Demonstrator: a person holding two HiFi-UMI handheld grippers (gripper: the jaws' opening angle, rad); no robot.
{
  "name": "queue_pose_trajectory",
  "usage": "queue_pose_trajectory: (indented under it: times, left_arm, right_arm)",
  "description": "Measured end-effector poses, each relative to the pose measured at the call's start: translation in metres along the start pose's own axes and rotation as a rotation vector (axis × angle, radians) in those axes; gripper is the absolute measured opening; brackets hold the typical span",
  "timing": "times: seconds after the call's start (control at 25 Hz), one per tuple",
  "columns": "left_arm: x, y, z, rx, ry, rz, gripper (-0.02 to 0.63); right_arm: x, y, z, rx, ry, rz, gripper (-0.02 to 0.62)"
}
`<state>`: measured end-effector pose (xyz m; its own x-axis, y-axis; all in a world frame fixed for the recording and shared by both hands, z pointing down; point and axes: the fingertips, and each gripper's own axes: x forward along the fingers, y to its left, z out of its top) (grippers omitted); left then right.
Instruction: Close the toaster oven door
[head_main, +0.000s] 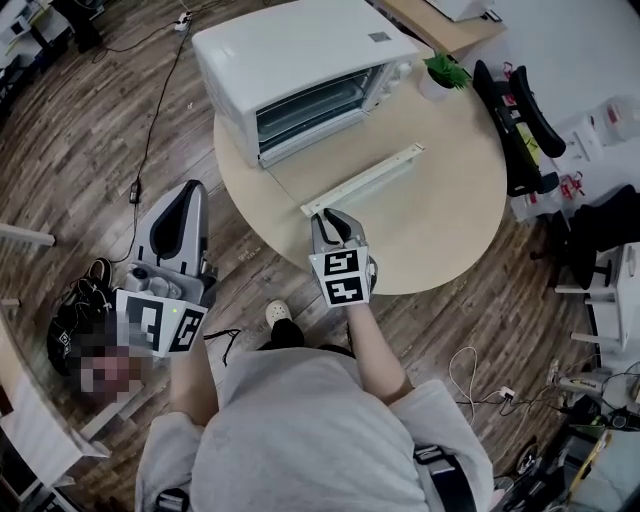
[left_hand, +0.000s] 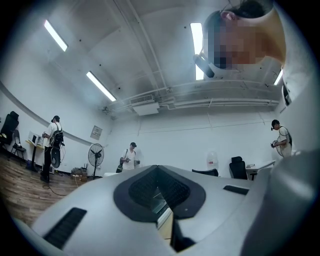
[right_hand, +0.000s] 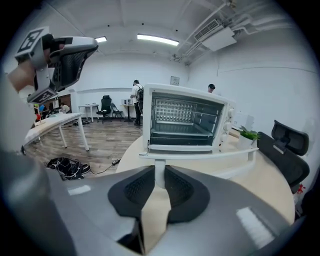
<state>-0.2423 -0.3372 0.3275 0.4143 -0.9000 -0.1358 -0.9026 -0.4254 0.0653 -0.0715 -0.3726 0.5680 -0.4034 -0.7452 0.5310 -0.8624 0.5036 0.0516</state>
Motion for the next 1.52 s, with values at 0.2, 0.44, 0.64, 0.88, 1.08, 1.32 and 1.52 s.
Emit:
queue_pose_trajectory:
  times: [0.2,0.44,0.64,0.88,1.08,1.32,1.52]
  left_arm:
    - [-0.002,0.001,0.006,0.003,-0.017,0.009,0.006]
    - [-0.006,0.006,0.011,0.008,-0.029,0.029,0.006]
    - [-0.010,0.010,0.016,0.010,-0.044,0.041,0.006]
    - [-0.012,0.013,0.020,0.007,-0.053,0.046,0.006]
    - [-0.012,0.017,0.021,0.005,-0.060,0.054,0.006]
    - [-0.013,0.019,0.026,0.010,-0.069,0.062,0.006]
    - [-0.017,0.023,0.028,0.012,-0.077,0.076,0.006]
  right_arm:
    - [-0.002,-0.001,0.024,-0.032,0.005,-0.002,0.074]
    - [-0.001,0.000,0.049,-0.068,-0.015,0.002,0.074]
    - [0.002,0.002,0.078,-0.106,-0.043,-0.003,0.074]
    - [0.009,0.003,0.107,-0.142,-0.066,0.000,0.074]
    - [0.017,0.004,0.126,-0.165,-0.079,0.016,0.074]
    - [0.026,0.006,0.148,-0.179,-0.094,0.035,0.074]
    - [0.035,0.007,0.162,-0.190,-0.101,0.043,0.074]
